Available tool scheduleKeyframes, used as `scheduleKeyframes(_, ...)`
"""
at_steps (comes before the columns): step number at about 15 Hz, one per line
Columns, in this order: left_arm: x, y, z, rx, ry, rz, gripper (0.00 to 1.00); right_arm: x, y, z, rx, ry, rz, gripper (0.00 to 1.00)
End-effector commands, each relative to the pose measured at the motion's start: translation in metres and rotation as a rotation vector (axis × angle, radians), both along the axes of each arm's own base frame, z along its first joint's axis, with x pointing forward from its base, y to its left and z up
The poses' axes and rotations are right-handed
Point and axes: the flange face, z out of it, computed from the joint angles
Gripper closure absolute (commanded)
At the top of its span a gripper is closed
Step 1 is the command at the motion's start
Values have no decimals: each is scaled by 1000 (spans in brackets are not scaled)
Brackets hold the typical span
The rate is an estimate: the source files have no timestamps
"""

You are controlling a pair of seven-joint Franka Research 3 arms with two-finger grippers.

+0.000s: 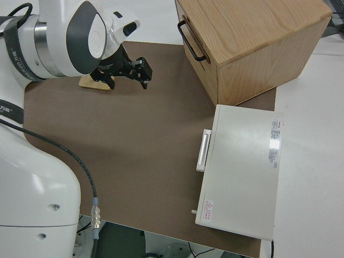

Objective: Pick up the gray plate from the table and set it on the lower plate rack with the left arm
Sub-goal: 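Open the left gripper and withdraw it from the plate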

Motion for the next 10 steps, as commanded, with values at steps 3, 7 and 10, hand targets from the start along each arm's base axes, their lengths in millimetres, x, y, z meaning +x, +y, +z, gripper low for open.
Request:
scheduleKeyframes(3,-1,43,73,-217,-82,-116,13,-2,-2,4,-2,2,-15,17)
scheduleKeyframes(7,-8,100,91,-319,-91,-311,11,-2,-2,4,-2,2,-15,17)
scheduleKeyframes(10,-12,110,106,-392,-149,-304,9,-2,-2,4,-2,4,-15,17)
